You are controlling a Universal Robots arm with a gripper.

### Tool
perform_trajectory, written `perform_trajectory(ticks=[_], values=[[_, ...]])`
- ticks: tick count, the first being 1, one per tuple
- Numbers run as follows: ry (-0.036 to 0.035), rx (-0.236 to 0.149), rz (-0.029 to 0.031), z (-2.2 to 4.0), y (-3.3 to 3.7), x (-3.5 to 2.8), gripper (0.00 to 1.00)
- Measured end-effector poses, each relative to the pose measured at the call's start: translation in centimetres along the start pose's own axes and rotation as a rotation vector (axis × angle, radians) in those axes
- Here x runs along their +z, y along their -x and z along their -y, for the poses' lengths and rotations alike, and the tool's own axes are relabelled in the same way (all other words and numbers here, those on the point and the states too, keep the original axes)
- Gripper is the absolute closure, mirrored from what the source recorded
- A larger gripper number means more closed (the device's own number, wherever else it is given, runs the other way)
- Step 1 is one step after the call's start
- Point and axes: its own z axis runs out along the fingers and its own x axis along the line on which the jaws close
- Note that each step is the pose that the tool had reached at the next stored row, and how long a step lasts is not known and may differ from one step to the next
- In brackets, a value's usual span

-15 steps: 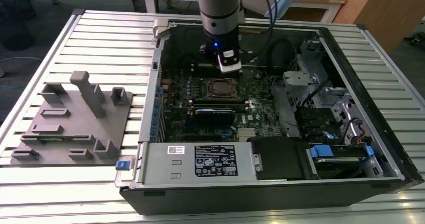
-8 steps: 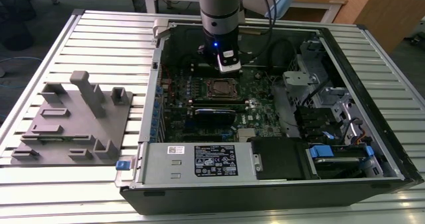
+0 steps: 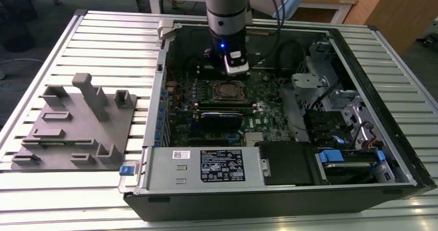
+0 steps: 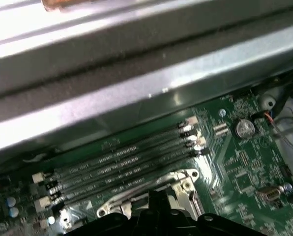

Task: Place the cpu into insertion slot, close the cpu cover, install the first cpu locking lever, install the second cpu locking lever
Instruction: 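Install the first cpu locking lever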

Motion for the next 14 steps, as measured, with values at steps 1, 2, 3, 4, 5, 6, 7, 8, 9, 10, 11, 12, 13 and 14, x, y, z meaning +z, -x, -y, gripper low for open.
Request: perform_trajectory(ticks=[1, 2, 3, 4, 5, 6, 7, 8, 9, 10, 11, 12, 13, 14], values=[[-0.0126, -0.002, 0.0049, 0.0, 0.0, 0.0, 0.89], [-0.0246, -0.004, 0.0092, 0.0, 0.01, 0.0, 0.89], [-0.0363, -0.006, 0.0137, 0.0, 0.01, 0.0, 0.89], [-0.047, -0.008, 0.018, -0.01, 0.02, 0.0, 0.89], [-0.0512, -0.008, 0.0196, -0.01, 0.02, 0.01, 0.89], [-0.0514, -0.008, 0.0196, 0.0, 0.02, 0.0, 0.89], [-0.0517, -0.008, 0.0197, 0.0, 0.02, 0.0, 0.89], [-0.0518, -0.009, 0.0198, 0.0, 0.02, 0.0, 0.89], [-0.052, -0.008, 0.0198, 0.0, 0.02, 0.0, 0.89], [-0.0521, -0.008, 0.0199, -0.01, 0.02, 0.0, 0.89], [-0.0526, -0.008, 0.019, -0.01, 0.02, 0.0, 0.89], [-0.0535, -0.008, 0.0163, -0.01, 0.02, 0.01, 0.89], [-0.0554, -0.008, 0.0114, -0.01, 0.02, 0.03, 0.89], [-0.0578, -0.007, 0.0053, 0.0, 0.02, 0.04, 0.89]])
